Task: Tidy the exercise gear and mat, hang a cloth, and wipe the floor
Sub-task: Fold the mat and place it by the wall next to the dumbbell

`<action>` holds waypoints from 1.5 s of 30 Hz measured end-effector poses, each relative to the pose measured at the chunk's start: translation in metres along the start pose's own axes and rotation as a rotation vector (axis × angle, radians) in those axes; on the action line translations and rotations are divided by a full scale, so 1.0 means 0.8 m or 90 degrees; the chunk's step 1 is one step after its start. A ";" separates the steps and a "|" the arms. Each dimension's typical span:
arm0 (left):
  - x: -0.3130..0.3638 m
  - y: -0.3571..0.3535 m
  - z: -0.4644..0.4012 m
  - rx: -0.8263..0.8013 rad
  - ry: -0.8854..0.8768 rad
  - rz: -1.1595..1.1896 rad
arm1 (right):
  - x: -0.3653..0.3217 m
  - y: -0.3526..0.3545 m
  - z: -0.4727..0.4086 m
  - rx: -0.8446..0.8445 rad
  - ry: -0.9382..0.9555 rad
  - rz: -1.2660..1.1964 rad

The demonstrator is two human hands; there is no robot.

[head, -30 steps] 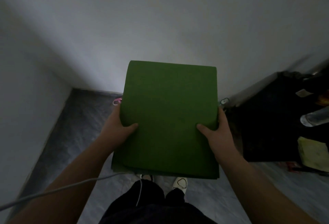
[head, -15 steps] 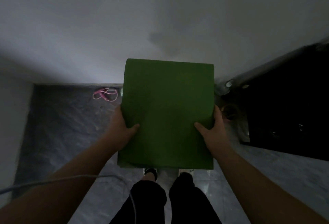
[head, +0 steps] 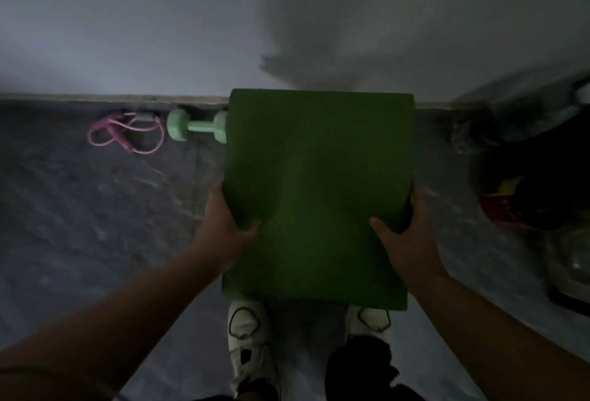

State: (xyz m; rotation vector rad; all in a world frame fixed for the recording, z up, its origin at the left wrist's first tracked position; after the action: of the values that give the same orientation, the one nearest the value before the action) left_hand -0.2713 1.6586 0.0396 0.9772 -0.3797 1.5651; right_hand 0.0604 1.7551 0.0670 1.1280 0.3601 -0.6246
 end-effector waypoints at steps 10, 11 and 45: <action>-0.142 -0.069 -0.197 -0.006 -0.015 -0.083 | 0.102 -0.170 -0.156 0.011 0.059 0.073; -0.150 -0.072 -0.206 -0.004 -0.008 -0.099 | 0.109 -0.180 -0.166 0.001 0.053 0.087; -0.040 -0.147 -0.309 -0.286 -0.161 -0.831 | 0.009 -0.257 -0.264 -0.384 0.298 0.734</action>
State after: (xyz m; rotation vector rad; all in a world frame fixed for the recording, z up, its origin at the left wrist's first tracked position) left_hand -0.2557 1.8437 -0.1637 0.7699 -0.1643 0.1592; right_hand -0.0549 1.8880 -0.1696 0.7034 0.2098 0.7396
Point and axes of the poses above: each hand's wrist, its own z-axis away from the middle knuckle, its own y-axis out of the back of the hand, x = y × z, the point moved 10 cm from there along -z, towards the middle knuckle, and after that the axes turned 13 degrees about z, right-handed, at the moved point
